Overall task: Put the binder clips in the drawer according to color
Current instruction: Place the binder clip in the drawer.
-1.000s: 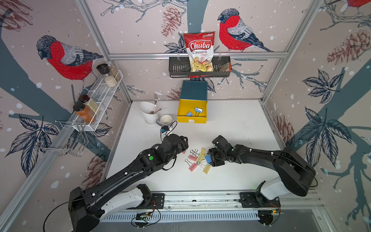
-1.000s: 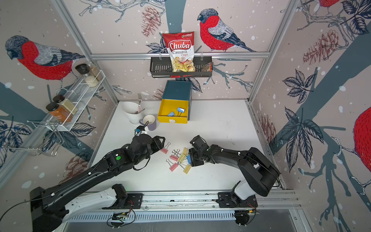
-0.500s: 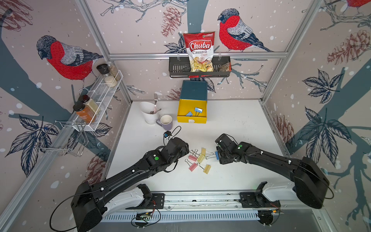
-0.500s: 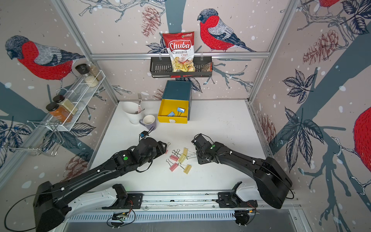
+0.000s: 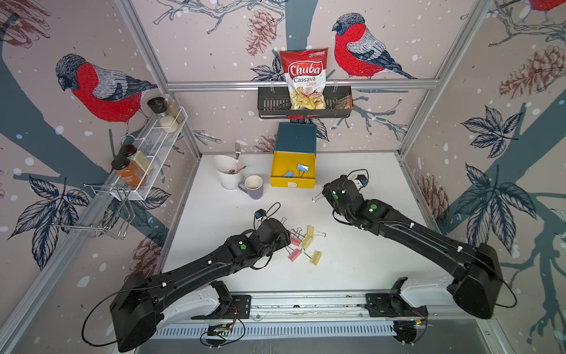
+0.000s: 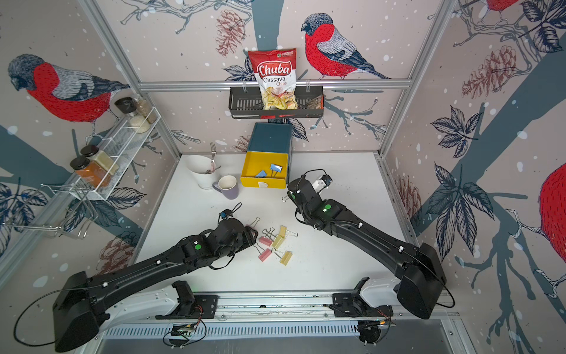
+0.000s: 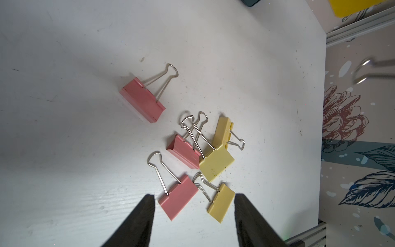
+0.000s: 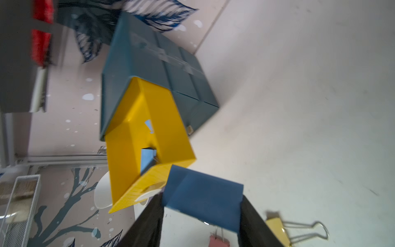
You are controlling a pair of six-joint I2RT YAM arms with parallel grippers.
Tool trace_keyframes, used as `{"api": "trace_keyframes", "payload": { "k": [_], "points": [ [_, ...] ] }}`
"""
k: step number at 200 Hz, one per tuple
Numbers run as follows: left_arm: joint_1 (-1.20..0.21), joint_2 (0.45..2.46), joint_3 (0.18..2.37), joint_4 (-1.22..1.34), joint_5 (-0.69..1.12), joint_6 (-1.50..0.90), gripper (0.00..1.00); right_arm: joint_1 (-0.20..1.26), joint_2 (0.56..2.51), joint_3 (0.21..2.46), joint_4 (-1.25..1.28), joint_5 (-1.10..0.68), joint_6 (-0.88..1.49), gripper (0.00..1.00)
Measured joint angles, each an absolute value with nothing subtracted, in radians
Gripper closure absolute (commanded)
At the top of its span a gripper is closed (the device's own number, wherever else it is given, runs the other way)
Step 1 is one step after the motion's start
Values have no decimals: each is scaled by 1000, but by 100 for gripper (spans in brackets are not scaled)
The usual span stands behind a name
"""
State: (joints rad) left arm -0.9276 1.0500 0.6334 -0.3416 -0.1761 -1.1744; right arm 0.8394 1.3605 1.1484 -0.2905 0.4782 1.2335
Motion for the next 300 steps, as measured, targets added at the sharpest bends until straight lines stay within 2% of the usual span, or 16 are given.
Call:
{"api": "trace_keyframes", "payload": {
  "k": [27,69,137,149,205,229,246,300],
  "points": [
    [-969,1065,608,-342,-159,-1212,36,824,1431,1285,-226,487,1007,63],
    [-1037,1123,603,-329,-159,-1299,35,808,1606,1494,-181,477,784,63],
    [-1084,1126,620,-327,-192,-1383,35,788,1824,1685,-230,432,653,63],
    [-1084,1112,620,-327,-204,-1388,35,792,1839,1703,-250,430,650,59],
    [-1084,1069,625,-352,-241,-1409,34,780,1927,1809,-363,383,653,30],
    [-1084,1050,625,-356,-254,-1409,34,787,1928,1844,-400,381,649,21],
    [-1084,1036,625,-358,-266,-1409,33,811,1900,1836,-400,387,627,21],
    [-1068,968,599,-395,-294,-1413,34,904,1747,1744,-364,442,598,36]
  ]
}}
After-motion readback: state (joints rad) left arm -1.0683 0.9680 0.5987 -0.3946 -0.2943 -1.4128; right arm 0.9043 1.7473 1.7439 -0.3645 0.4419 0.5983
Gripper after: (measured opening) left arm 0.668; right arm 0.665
